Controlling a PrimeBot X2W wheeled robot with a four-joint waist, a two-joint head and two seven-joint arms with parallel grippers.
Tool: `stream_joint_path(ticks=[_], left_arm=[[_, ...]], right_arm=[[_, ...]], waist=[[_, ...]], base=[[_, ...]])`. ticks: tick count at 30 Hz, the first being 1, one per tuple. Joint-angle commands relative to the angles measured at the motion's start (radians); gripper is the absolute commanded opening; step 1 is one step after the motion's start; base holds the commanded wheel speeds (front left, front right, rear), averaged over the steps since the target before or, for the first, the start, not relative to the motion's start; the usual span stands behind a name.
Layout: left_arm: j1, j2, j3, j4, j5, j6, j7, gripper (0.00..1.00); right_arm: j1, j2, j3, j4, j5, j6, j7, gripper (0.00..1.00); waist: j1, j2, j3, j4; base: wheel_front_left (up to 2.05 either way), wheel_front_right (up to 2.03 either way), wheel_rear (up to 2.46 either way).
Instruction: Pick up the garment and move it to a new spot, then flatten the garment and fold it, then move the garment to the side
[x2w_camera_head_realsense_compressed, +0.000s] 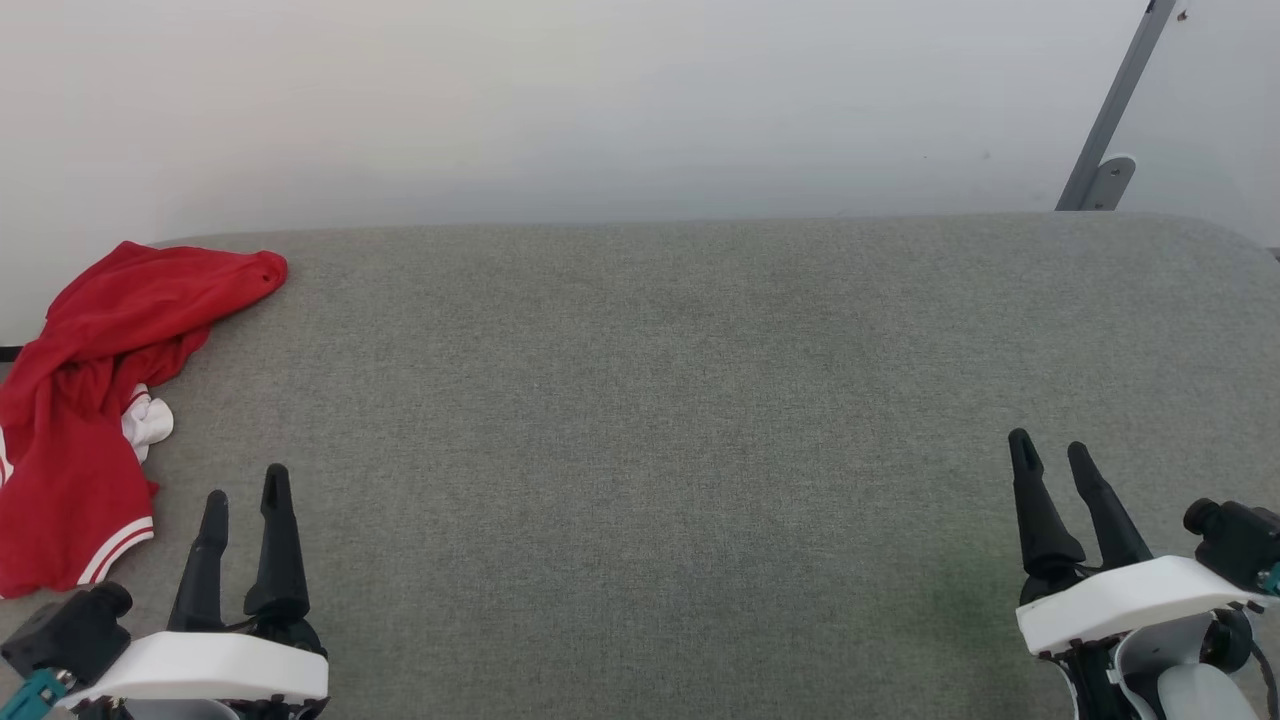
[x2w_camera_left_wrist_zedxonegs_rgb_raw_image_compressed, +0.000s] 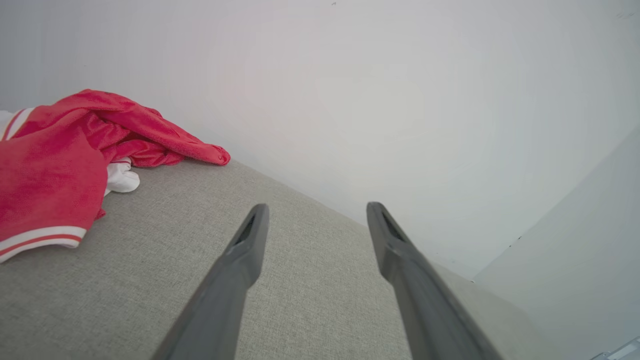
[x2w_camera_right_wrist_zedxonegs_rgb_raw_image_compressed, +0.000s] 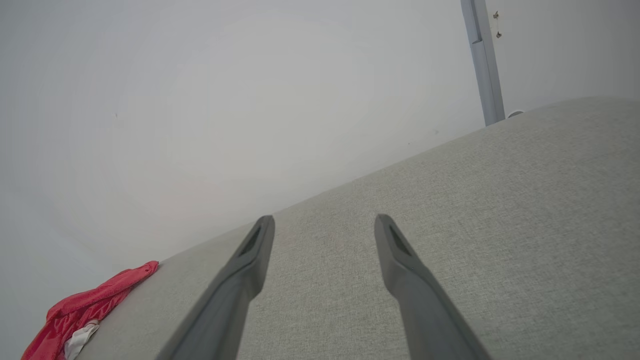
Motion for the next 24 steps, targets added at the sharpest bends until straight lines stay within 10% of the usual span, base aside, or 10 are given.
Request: stream_joint_path(ticks=[1, 24], left_arm=[[0.007, 0.007, -0.005, -0.019, 0.035, -0.006, -0.012, 1.00], [0.035, 0.032, -0.040, -0.067, 0.210, -0.006, -0.064, 1.00]], right_arm=[[-0.017, -0.006, 0.003, -0.012, -0.033, 0.004, -0.013, 1.00], [-0.019, -0.020, 0.029, -0.021, -0.224, 0.005, -0.065, 1.00]], waist=[[0.0000, 0.0000, 0.000, 0.000], [0.0000, 0.0000, -0.003, -0.003]], base=[[0.00, 0.00, 0.00], [0.00, 0.00, 0.00]])
